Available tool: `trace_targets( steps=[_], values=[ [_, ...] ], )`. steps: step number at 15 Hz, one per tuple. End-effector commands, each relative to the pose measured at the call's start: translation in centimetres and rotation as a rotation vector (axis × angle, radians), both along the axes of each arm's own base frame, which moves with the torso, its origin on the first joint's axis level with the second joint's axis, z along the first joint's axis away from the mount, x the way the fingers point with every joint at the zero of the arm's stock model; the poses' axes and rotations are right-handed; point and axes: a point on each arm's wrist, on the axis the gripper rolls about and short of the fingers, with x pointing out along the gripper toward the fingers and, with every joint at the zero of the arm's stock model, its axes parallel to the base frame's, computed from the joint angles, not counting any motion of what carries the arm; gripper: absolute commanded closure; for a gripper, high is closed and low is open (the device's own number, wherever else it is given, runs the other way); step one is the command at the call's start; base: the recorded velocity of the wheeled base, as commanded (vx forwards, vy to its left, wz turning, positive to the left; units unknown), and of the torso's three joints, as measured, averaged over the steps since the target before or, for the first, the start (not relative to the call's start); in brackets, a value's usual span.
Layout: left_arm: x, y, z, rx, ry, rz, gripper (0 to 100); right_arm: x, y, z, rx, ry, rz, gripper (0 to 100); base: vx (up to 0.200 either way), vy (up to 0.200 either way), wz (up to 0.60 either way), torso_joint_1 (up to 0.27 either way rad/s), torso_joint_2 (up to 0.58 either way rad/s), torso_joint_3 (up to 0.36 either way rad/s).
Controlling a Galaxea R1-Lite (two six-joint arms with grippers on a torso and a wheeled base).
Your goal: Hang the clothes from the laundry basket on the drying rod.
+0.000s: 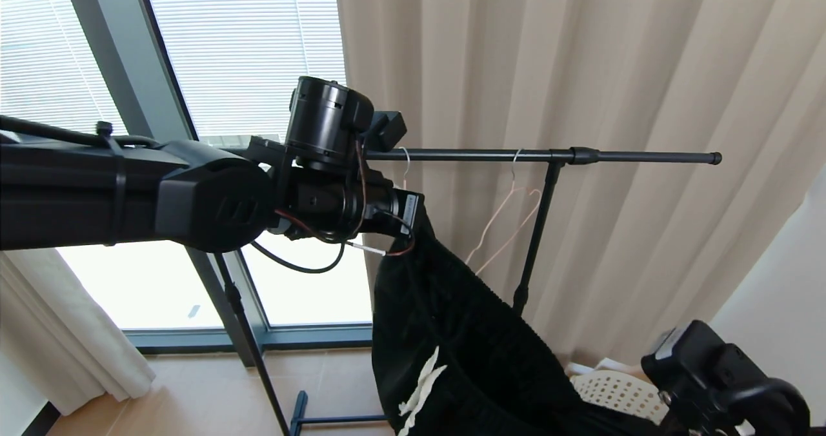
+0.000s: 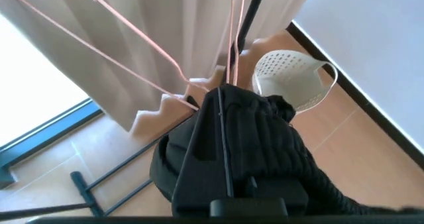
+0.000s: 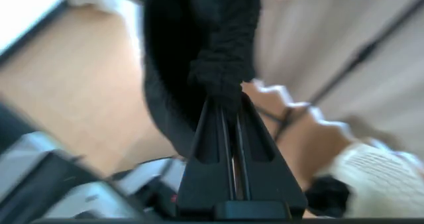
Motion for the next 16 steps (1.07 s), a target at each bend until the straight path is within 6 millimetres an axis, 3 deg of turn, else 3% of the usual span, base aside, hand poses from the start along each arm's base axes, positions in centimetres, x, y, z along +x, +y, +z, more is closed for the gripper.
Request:
trace_targets(
  steps=[1,2,4,8,9,12,14,16],
  values=[
    [-2.7,2.7,1.2,0.063,-0.038,0.028,100,3.5,-1.7,-1.1,-0.233,-0.069,-0.231,100,0.000,0.000,0.00,0.000,0.00,0.000],
    [-3.5,3.8,0.9,0.131,-0.046,0.036,100,4.6,-1.8,-0.8,-0.272,-0.089,-0.269,100,0.000,0.000,0.00,0.000,0.00,0.000],
    [-6.2,5.5,-0.6,0.225,-0.024,0.022,100,8.0,0.0,0.7,-0.240,-0.108,-0.336,100,0.000,0.000,0.00,0.000,0.00,0.000],
    [-11.8,6.3,-3.0,0.293,0.024,-0.104,100,15.3,4.3,1.8,-0.193,-0.133,-0.428,100,0.000,0.000,0.00,0.000,0.00,0.000],
    [-12.4,6.3,-3.6,0.304,0.037,-0.126,100,16.0,4.8,1.9,-0.182,-0.138,-0.433,100,0.000,0.000,0.00,0.000,0.00,0.000],
    [-16.1,4.8,-6.9,0.349,0.093,-0.290,100,18.8,7.6,2.5,-0.087,-0.157,-0.457,100,0.000,0.000,0.00,0.000,0.00,0.000],
    [-16.9,3.5,-7.2,0.270,0.116,-0.322,100,19.5,8.6,2.7,-0.035,-0.159,-0.467,100,0.000,0.000,0.00,0.000,0.00,0.000],
    [-17.2,0.9,-7.3,0.132,0.188,-0.314,100,20.2,10.1,2.7,0.044,-0.148,-0.482,100,0.000,0.000,0.00,0.000,0.00,0.000]
  ],
)
